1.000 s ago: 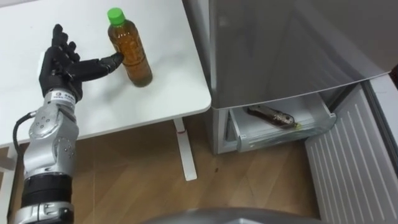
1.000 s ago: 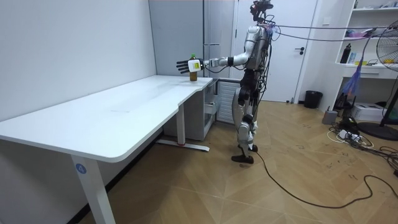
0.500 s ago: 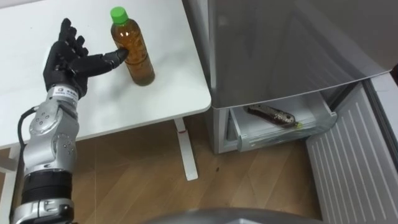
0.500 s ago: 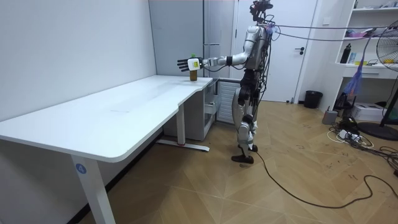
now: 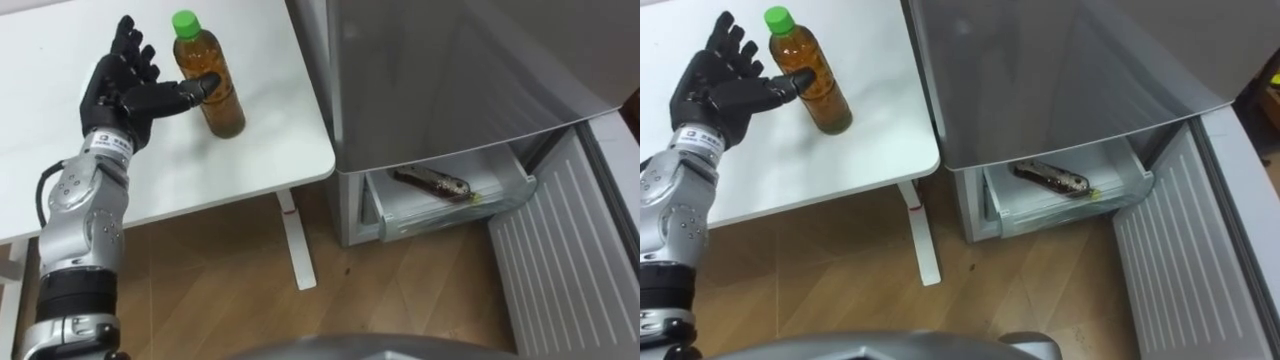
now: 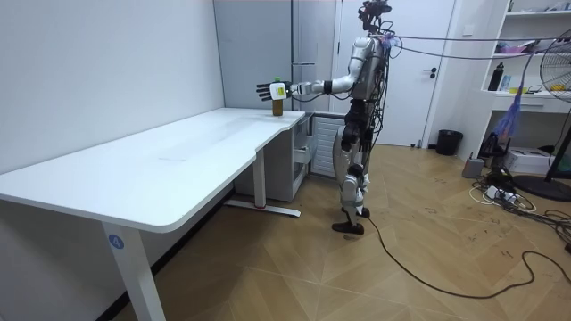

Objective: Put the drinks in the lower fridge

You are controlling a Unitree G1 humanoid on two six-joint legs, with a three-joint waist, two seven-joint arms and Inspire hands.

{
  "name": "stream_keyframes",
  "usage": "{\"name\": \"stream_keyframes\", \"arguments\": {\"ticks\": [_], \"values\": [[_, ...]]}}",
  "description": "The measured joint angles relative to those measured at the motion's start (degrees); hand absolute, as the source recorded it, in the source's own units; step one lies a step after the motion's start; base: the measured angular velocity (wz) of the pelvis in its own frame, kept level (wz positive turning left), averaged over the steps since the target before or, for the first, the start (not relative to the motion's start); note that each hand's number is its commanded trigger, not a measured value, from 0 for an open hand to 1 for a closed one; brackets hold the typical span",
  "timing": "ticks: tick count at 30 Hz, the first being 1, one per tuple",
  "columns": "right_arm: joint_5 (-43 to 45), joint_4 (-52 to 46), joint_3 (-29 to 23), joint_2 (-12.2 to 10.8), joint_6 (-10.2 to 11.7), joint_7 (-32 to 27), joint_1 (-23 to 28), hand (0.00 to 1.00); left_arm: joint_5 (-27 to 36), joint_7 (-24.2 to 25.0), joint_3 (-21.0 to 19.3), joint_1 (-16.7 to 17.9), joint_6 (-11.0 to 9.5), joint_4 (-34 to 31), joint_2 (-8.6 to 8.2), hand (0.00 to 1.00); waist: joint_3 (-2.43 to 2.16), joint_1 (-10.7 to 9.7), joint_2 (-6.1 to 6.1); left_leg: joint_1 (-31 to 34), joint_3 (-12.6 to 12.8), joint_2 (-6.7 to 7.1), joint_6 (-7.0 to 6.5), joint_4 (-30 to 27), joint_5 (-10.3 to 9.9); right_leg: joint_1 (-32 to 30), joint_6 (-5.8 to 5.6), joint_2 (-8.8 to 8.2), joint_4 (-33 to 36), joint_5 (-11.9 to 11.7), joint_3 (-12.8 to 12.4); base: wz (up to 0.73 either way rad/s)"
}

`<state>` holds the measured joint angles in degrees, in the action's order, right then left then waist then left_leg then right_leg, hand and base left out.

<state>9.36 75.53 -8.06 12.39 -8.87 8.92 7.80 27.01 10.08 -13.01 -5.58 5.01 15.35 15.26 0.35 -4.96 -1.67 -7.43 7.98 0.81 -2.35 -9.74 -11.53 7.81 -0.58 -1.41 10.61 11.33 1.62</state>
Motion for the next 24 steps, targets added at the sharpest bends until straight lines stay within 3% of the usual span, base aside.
{"name": "stream_keyframes", "arguments": {"ticks": [13,24], "values": [[0.0,-0.5,0.1,0.0,0.0,-0.1,0.0,0.00,4.2,2.7,0.5,0.0,1.1,-0.3,0.15,0.00,-0.25,0.0,-0.12,-0.1,0.0,-0.07,0.15,0.0,-0.1,0.1,0.25,0.04,0.1,0.4,0.2,0.00],[0.2,-0.5,0.1,0.0,0.0,-0.2,0.1,0.00,4.0,4.6,1.5,0.0,1.1,-0.3,0.16,0.00,-0.06,-0.1,0.19,-0.1,-0.1,-0.05,0.15,-0.1,-0.1,0.1,0.26,0.03,0.1,0.4,0.1,0.00]]}}
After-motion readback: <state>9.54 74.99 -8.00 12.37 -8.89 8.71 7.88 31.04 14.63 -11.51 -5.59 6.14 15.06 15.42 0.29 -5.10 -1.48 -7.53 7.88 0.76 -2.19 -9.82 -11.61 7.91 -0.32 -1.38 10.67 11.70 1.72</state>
